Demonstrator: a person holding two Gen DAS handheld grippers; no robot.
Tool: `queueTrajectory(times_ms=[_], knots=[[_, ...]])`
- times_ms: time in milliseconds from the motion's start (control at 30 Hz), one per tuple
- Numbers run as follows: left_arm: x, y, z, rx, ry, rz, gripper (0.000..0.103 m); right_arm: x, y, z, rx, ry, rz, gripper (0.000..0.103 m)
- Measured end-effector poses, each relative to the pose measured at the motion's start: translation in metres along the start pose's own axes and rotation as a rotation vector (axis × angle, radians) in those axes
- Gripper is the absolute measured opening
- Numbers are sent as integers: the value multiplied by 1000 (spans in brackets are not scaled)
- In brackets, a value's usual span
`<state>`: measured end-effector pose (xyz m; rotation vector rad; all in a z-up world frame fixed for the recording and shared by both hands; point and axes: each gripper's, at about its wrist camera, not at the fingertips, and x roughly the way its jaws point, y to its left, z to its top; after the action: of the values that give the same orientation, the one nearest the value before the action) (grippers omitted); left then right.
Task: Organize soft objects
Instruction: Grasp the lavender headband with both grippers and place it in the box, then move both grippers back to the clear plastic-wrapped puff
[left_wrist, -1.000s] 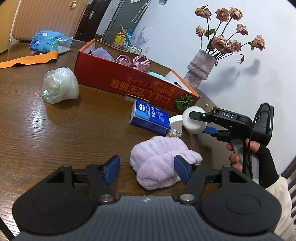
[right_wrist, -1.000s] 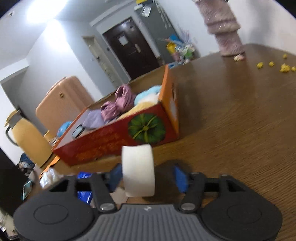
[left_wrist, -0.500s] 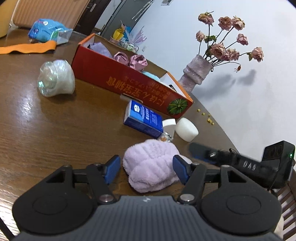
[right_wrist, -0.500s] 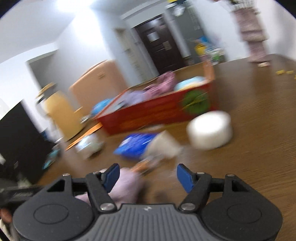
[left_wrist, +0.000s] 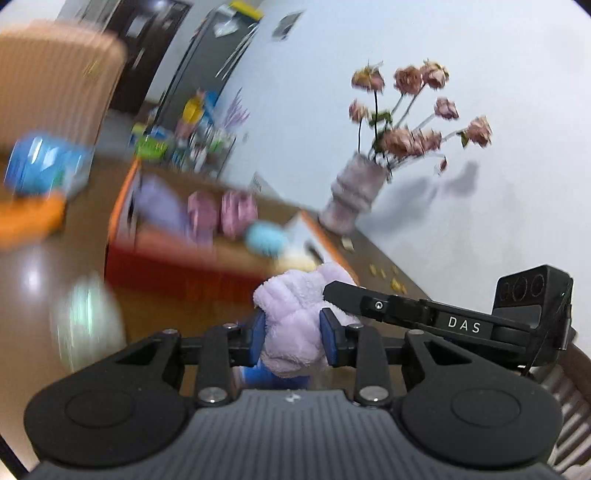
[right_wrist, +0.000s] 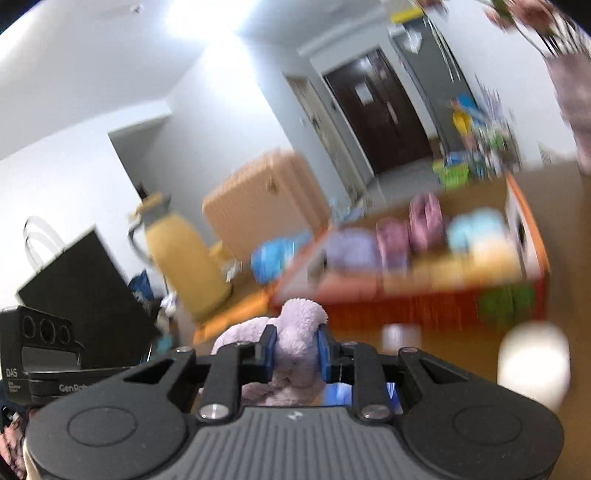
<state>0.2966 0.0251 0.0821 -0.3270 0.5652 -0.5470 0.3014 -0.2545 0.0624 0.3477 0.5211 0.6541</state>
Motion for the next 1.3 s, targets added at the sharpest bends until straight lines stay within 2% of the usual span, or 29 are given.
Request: queueTrajectory(times_ms=[67,133,200,300,367,433,500,567,700,767,833,933,1100,1233,1300], knots=[[33,15,46,57,12,48,33,36,-14,40,23,-16,-3,23],[74,38,79,95,79,100,33,88,-33,71,69,58,-40,23],[122,68,106,53,155,198,33,137,-48,92,85,121,-112,23],[167,92,120,70,238,302,34,200,-59,103,107,239,-210,24],[180,100,121,86,271,341,36,226,-67,104,139,326,-265,26],[178,102,116,116,249,372,43,239,-73,102,159,364,-272,30],[169,99,112,142,210,358,49,241,-70,100,145,363,-280,35],[159,94,111,151,204,346,50,236,-66,102,129,362,-282,41],[127,75,120,164,166,357,50,206,-46,115,66,309,-300,43],[105,65,125,166,135,343,55,182,-37,127,31,272,-294,50],[78,51,127,171,102,329,64,147,-27,135,-9,233,-293,56],[36,28,117,210,66,333,66,91,-9,140,-66,188,-310,59],[-20,0,85,249,10,360,72,11,9,122,-145,104,-350,71],[-55,-22,55,262,-11,377,72,-26,19,93,-159,87,-341,72],[-80,-34,37,269,-63,377,76,-46,29,79,-172,53,-326,72]])
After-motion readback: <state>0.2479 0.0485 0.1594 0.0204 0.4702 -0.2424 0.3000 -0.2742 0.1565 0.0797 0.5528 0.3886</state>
